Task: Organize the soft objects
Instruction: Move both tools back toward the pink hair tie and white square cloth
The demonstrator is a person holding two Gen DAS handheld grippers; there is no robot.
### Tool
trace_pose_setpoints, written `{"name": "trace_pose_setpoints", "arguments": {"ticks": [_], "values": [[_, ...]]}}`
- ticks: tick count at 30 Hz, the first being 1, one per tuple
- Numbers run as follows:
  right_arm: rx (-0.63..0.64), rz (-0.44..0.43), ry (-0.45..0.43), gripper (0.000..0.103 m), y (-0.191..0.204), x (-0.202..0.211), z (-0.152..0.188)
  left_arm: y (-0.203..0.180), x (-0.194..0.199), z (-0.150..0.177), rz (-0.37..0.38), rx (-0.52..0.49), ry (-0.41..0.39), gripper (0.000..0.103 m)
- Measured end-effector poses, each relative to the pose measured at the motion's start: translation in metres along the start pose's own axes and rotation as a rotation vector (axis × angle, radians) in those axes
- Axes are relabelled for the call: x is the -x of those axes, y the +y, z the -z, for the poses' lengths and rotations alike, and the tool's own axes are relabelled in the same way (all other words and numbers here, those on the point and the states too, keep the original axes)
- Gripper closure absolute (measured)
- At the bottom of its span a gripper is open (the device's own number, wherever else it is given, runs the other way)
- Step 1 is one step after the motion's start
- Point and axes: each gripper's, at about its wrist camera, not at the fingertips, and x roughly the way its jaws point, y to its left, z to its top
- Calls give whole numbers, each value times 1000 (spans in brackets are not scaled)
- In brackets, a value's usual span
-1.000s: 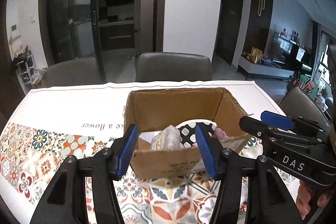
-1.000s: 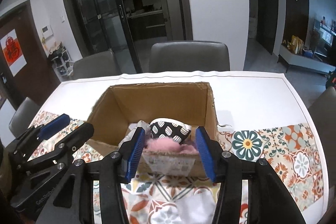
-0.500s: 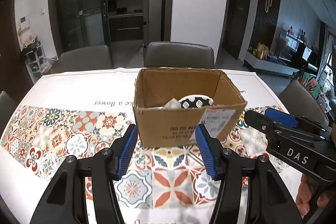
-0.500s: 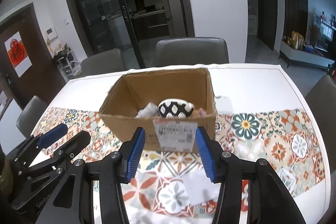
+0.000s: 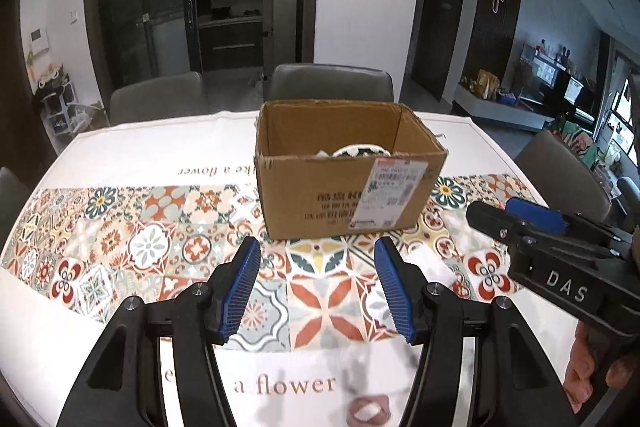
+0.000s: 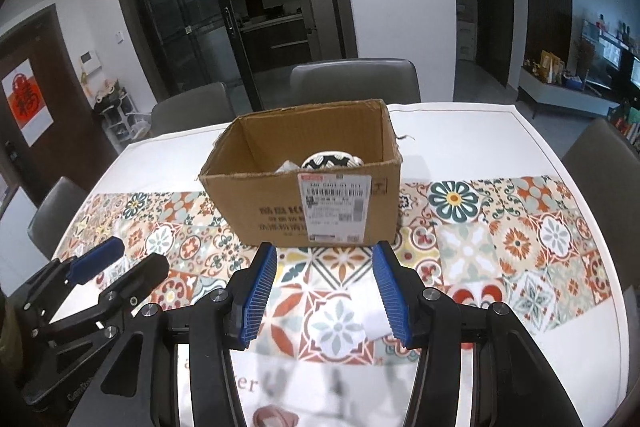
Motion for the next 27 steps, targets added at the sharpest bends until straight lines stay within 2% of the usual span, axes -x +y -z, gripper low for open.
{"name": "trace_pose_setpoints", "arguments": {"ticks": [9,27], "values": [[21,-14,11,51,-8,9,13,-15,7,21,-44,41,43,44],[183,-198,51,51,-48,12,18,-71,30,64,-232,266,23,42]]}}
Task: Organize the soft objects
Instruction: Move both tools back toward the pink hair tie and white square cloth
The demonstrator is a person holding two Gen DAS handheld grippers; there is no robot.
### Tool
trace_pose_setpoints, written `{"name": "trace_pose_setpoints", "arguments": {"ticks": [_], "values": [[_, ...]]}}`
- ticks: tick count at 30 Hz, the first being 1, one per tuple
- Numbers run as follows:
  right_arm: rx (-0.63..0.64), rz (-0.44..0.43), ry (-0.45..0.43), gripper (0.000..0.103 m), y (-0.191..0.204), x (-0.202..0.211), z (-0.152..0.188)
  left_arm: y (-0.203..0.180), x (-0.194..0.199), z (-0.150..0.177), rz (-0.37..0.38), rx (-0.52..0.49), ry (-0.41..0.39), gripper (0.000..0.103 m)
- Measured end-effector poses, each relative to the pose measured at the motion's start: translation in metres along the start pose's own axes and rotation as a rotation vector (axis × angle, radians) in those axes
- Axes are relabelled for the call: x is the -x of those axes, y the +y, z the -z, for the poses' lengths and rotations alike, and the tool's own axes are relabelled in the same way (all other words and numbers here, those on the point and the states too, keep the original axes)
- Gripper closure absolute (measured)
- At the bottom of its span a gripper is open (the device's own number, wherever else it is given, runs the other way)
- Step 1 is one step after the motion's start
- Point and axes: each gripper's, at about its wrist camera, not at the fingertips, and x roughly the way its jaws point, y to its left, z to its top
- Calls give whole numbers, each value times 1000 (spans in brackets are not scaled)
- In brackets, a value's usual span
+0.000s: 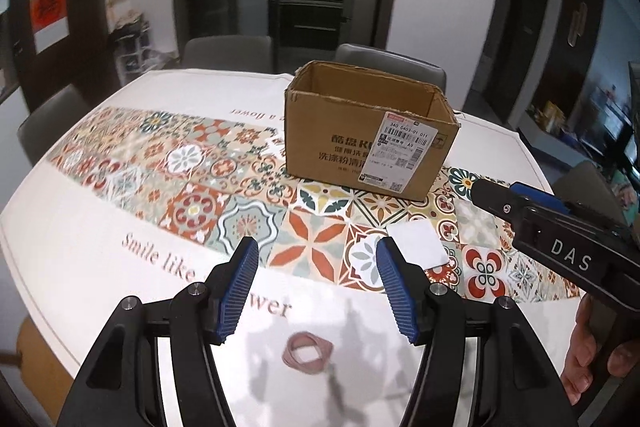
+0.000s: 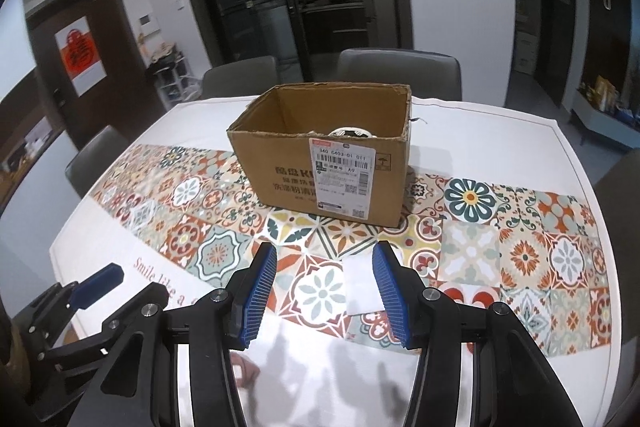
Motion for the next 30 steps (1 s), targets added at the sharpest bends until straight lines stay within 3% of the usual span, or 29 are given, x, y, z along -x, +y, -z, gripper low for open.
{"name": "trace_pose_setpoints", "arguments": {"ticks": [14,20,21,25,30], "values": [[95,-103,60,51,-23,-21,26,-15,9,57,-194,195,-50,35],[121,-105,80,51,-28,-37,35,-13,-4,78,-234,280,-1,31],[124,-103,82,47,-28,-40,36,-12,-8,81,-238,292,10,31],[136,-94,97,45,-31,-54,43,-9,-14,95,-295,342,2,28],[156,-90,113,45,-32,-70,53,-11,-29,105,-320,338,18,26]]}}
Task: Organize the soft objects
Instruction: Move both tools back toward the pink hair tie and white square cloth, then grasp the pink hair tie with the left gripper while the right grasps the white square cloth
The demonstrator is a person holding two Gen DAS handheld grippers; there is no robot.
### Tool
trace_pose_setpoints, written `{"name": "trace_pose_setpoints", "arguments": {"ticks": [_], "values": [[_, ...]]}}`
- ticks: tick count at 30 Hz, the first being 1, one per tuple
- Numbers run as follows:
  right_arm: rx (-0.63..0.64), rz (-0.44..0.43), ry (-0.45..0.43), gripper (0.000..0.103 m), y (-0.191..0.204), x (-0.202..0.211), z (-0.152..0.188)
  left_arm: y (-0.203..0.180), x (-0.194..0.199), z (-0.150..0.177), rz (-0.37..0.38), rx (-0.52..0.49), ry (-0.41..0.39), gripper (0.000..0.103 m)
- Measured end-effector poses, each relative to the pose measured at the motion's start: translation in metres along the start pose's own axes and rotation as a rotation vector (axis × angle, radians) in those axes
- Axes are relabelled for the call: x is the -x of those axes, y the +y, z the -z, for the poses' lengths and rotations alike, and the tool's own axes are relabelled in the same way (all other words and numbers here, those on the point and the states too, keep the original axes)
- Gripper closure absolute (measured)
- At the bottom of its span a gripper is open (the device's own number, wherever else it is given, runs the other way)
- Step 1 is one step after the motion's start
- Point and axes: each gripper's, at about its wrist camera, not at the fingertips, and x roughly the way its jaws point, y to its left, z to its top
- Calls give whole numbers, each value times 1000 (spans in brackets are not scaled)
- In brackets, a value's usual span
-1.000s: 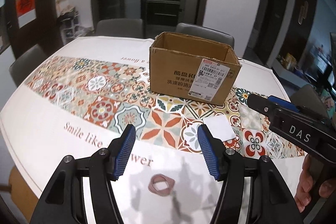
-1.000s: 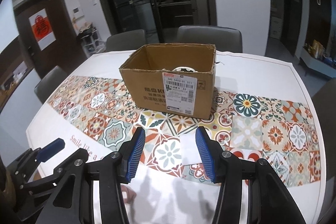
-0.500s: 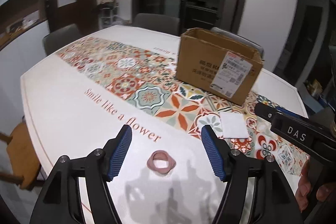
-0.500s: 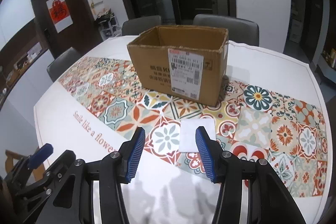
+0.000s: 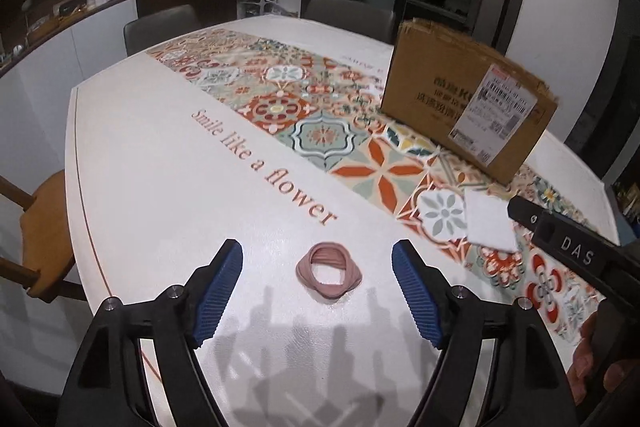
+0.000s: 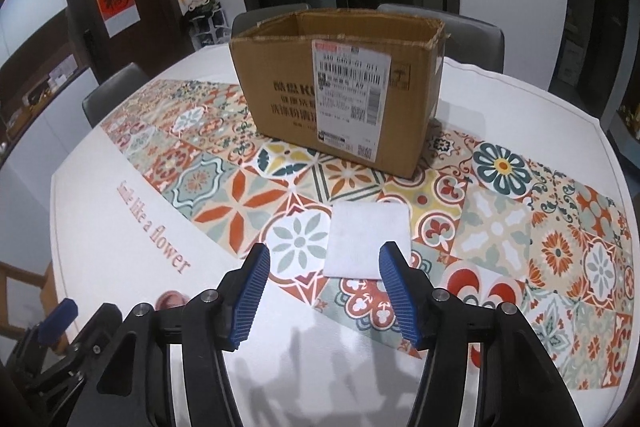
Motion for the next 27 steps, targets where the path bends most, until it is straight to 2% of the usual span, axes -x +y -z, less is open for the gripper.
{"name": "trace_pose_setpoints", "arguments": {"ticks": [17,27], "values": [[-2,38,87,45,-25,-70,7,-19,-61,14,-53,-24,103,27],[23,75,106,44,-26,-93,10,-20,-85,17,-68,-41,156,27]]}}
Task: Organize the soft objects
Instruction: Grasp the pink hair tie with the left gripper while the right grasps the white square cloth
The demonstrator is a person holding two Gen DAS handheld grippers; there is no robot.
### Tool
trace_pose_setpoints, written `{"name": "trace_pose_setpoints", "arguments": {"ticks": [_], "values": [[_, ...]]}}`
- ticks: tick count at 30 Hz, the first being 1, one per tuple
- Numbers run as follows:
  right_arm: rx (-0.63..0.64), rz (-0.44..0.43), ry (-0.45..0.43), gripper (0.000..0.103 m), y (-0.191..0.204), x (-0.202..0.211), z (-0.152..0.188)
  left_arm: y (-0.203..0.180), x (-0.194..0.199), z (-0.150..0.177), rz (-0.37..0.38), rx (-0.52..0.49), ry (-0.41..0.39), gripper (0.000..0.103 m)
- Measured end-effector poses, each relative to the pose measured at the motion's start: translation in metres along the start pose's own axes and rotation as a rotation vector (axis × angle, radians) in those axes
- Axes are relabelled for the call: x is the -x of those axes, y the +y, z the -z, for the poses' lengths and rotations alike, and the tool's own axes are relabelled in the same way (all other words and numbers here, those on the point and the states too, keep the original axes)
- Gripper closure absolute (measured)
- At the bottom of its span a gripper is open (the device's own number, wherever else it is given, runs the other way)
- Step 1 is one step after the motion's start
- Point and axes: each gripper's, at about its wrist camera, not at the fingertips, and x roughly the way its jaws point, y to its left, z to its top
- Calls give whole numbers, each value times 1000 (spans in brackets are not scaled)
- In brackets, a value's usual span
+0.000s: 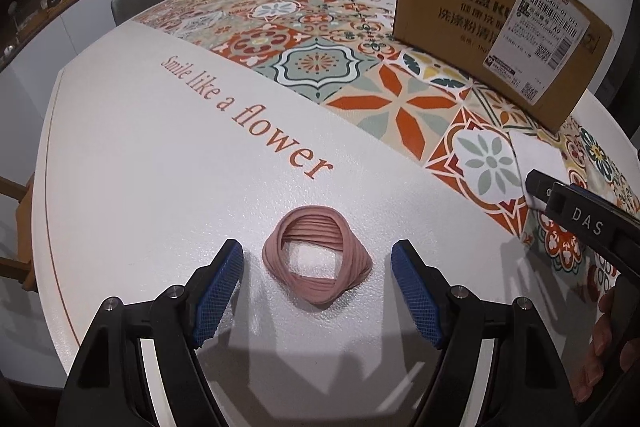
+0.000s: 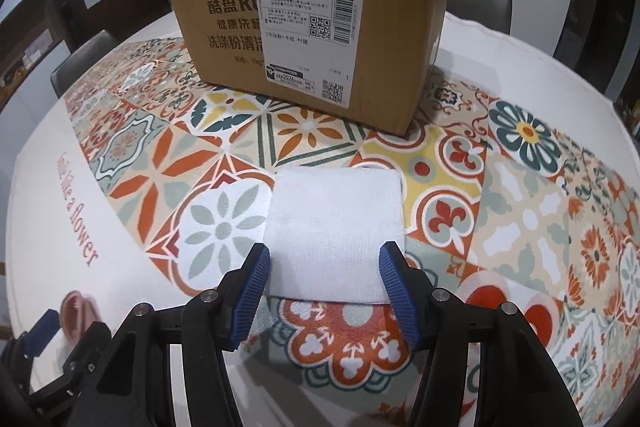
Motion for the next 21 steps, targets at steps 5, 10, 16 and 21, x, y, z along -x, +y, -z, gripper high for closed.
{"name": "trace_pose_setpoints", "arguments": {"ticks": [5,10,16,21], "values": [[40,31,-17,45,6,-3,1,-1,-2,-1,12,-19,-23,32],[33,37,-25,48,6,-2,2,1,0,-2,25,-31,-35,45],[38,27,-16,82,12,1,1,4,0,-8,43,-54,-19,67],[20,16,3,92,13,4,2,6,-1,-11,77,-87,-5,88]]}}
